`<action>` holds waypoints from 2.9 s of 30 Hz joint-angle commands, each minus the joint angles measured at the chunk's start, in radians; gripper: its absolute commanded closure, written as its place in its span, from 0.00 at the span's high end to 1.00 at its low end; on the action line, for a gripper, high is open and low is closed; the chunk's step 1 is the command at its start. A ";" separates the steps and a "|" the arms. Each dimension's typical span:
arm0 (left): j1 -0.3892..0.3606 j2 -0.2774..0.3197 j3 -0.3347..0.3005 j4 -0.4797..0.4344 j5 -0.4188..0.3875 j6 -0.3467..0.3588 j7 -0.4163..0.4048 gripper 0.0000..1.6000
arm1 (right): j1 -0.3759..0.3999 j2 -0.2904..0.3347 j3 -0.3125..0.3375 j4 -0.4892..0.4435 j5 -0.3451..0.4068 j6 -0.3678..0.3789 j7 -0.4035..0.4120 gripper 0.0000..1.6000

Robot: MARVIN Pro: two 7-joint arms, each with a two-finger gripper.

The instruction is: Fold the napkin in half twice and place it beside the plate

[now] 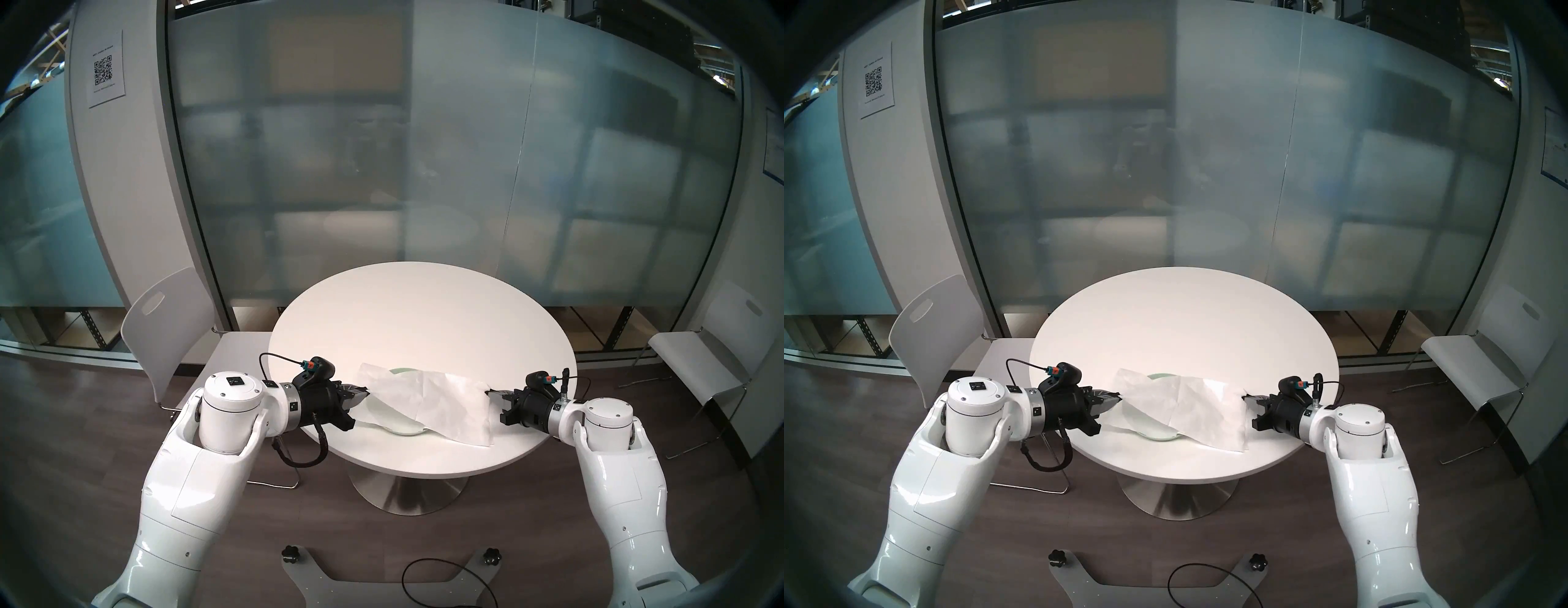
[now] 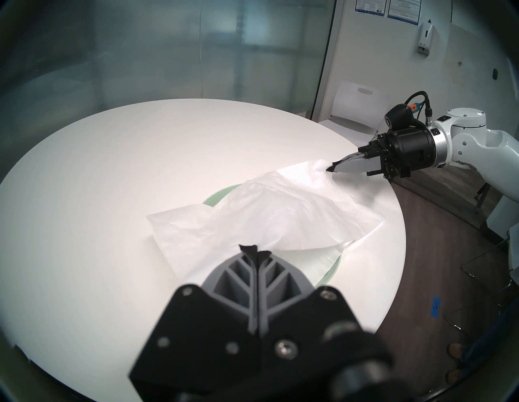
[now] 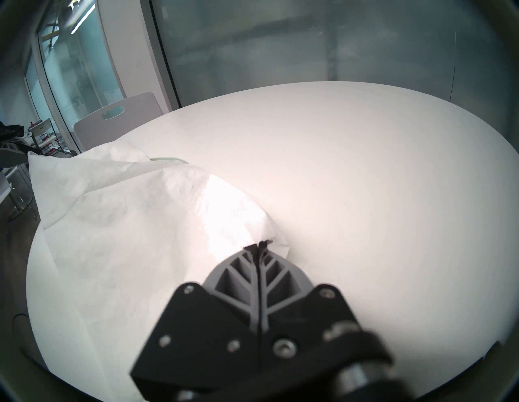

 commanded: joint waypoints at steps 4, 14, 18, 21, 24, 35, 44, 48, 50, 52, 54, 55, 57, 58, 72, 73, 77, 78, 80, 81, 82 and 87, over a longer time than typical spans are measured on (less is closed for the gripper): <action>-0.001 0.005 0.002 -0.024 0.001 -0.003 -0.007 0.00 | -0.029 -0.033 0.037 -0.156 0.079 0.091 0.064 0.00; 0.014 0.009 0.008 -0.039 0.005 -0.006 -0.010 0.00 | -0.044 -0.062 0.079 -0.232 0.108 0.195 0.060 0.00; 0.025 0.012 0.007 -0.040 0.007 -0.010 -0.008 0.00 | -0.042 -0.059 0.093 -0.248 0.109 0.209 0.065 0.00; 0.030 0.015 0.007 -0.039 0.007 -0.015 -0.011 0.00 | -0.043 -0.061 0.099 -0.260 0.109 0.218 0.068 0.00; 0.033 0.016 0.006 -0.038 0.006 -0.018 -0.013 0.00 | -0.041 -0.069 0.102 -0.275 0.114 0.231 0.072 0.00; 0.040 0.014 0.002 -0.043 0.005 -0.017 -0.011 0.00 | 0.016 -0.109 0.040 -0.271 0.125 0.283 0.090 0.00; 0.046 0.016 -0.007 -0.039 0.005 -0.024 -0.011 0.00 | 0.070 -0.136 -0.012 -0.241 0.117 0.316 0.078 0.00; 0.051 0.018 -0.012 -0.041 0.006 -0.024 -0.010 0.00 | 0.073 -0.125 0.006 -0.233 0.113 0.313 0.071 0.00; 0.053 0.021 -0.015 -0.043 0.006 -0.023 -0.011 0.00 | 0.068 -0.119 0.020 -0.247 0.116 0.319 0.071 0.00; 0.054 0.021 -0.016 -0.044 0.006 -0.021 -0.012 0.00 | 0.061 -0.114 0.032 -0.261 0.121 0.322 0.073 0.00; 0.056 0.021 -0.018 -0.044 0.004 -0.019 -0.014 0.00 | 0.052 -0.114 0.043 -0.272 0.124 0.324 0.074 0.00; 0.057 0.021 -0.016 -0.044 0.004 -0.020 -0.015 0.01 | 0.047 -0.113 0.047 -0.278 0.124 0.326 0.076 0.00; 0.060 0.020 -0.012 -0.045 0.005 -0.023 -0.016 0.04 | 0.038 -0.112 0.054 -0.289 0.126 0.329 0.079 0.00; 0.061 0.020 -0.010 -0.047 0.006 -0.024 -0.016 0.07 | 0.034 -0.112 0.057 -0.294 0.126 0.330 0.080 0.00; 0.048 0.025 0.002 -0.073 0.011 -0.006 -0.023 1.00 | 0.008 -0.115 0.077 -0.309 0.125 0.329 0.098 0.00; 0.049 0.025 0.002 -0.073 0.011 -0.006 -0.022 1.00 | 0.008 -0.114 0.078 -0.309 0.125 0.329 0.099 0.00; 0.048 0.025 -0.002 -0.072 0.011 -0.004 -0.019 1.00 | 0.005 -0.105 0.085 -0.318 0.121 0.343 0.103 0.00; 0.045 0.024 -0.007 -0.071 0.010 -0.004 -0.016 1.00 | 0.003 -0.102 0.089 -0.321 0.122 0.346 0.105 0.00; 0.037 0.021 -0.019 -0.061 0.006 -0.006 -0.011 1.00 | -0.003 -0.105 0.106 -0.331 0.128 0.367 0.105 0.00; 0.026 0.020 -0.029 -0.057 0.005 -0.004 -0.006 1.00 | -0.007 -0.102 0.121 -0.344 0.134 0.389 0.109 0.00; 0.020 0.021 -0.032 -0.052 0.003 -0.005 -0.006 1.00 | -0.010 -0.100 0.127 -0.349 0.134 0.395 0.111 0.00; 0.006 0.017 -0.038 -0.043 -0.001 -0.006 0.000 1.00 | -0.027 -0.096 0.165 -0.374 0.141 0.444 0.115 0.00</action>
